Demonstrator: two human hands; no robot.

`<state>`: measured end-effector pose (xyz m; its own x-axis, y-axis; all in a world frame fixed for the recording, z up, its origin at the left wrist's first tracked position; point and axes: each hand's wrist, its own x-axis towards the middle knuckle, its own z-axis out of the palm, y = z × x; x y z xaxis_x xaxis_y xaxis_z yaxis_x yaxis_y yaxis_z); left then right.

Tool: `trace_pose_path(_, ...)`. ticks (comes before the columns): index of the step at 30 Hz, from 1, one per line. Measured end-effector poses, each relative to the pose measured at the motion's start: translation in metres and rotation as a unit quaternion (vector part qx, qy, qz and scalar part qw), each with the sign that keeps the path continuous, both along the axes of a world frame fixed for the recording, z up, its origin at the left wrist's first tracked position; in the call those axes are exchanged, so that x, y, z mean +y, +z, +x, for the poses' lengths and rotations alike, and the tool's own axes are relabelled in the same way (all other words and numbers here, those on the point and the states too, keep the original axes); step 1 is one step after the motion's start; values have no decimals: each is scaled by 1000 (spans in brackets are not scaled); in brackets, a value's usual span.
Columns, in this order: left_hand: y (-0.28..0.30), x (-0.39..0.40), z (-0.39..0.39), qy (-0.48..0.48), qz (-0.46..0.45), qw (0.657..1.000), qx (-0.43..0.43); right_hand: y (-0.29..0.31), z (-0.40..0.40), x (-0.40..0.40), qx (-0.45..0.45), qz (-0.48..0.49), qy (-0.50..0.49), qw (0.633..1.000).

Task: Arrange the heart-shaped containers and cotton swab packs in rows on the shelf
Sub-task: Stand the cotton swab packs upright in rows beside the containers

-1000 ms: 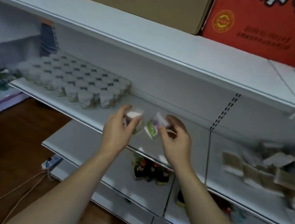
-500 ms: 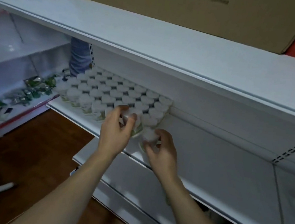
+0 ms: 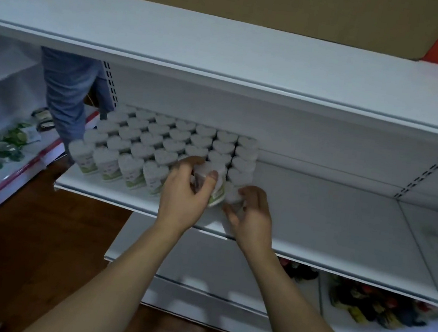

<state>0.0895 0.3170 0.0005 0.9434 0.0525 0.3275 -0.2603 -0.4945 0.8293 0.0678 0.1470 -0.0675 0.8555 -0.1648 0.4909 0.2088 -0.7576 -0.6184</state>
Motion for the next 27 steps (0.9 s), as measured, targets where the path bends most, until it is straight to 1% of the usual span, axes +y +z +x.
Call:
trace_pose_path(4, 5, -1, 8, -17, -7, 1000, -4, 7, -3, 3, 5, -5, 1, 1000)
trace_pose_path(7, 10, -10, 11, -23, -14, 1000, 0, 18, -12, -6, -7, 2, -19, 1000)
trace_pose_path(8, 13, -15, 12, -26, -15, 1000, -7, 23, -16, -9, -21, 9, -16, 1000)
trace_pose_path(10, 17, -28, 14, -47, -10, 998, -37, 36, -19, -16, -52, 6, 21, 998)
trace_pose_path(12, 18, -45, 17, -72, -6, 995, -67, 49, -18, -25, -67, -22, 53, 996)
trace_pose_path(14, 18, -64, 21, -91, -4, 992, -89, 59, -14, -35, -72, -56, 47, 995)
trace_pose_path(16, 19, -81, 26, -122, 11, 990, -74, 61, -7, -49, -79, -62, 21, 995)
trace_pose_path(17, 20, -88, 28, -148, 19, 988, -49, 59, -3, -59, -79, -54, 10, 995)
trace_pose_path(19, 21, -97, 33, -197, 32, 980, 12, 54, 9, -80, -44, -33, -2, 998)
trace_pose_path(20, 19, -98, 37, -201, 62, 977, 19, 51, 17, -89, -23, -28, -9, 999)
trace_pose_path(21, 16, -98, 41, -188, 122, 975, 4, 48, 25, -98, -12, -26, -20, 999)
trace_pose_path(22, 12, -97, 47, -170, 203, 964, -16, 44, 33, -103, -8, -27, -32, 999)
trace_pose_path(23, 9, -95, 52, -156, 285, 945, -24, 40, 43, -107, -1, -31, -41, 999)
trace_pose_path(24, 6, -93, 56, -153, 354, 923, -13, 35, 51, -108, 13, -38, -45, 998)
trace_pose_path(25, 3, -91, 59, -157, 397, 904, -3, 31, 59, -108, 33, -45, -46, 997)
trace_pose_path(27, -3, -87, 64, -175, 427, 887, 10, 21, 74, -107, 76, -67, -46, 994)
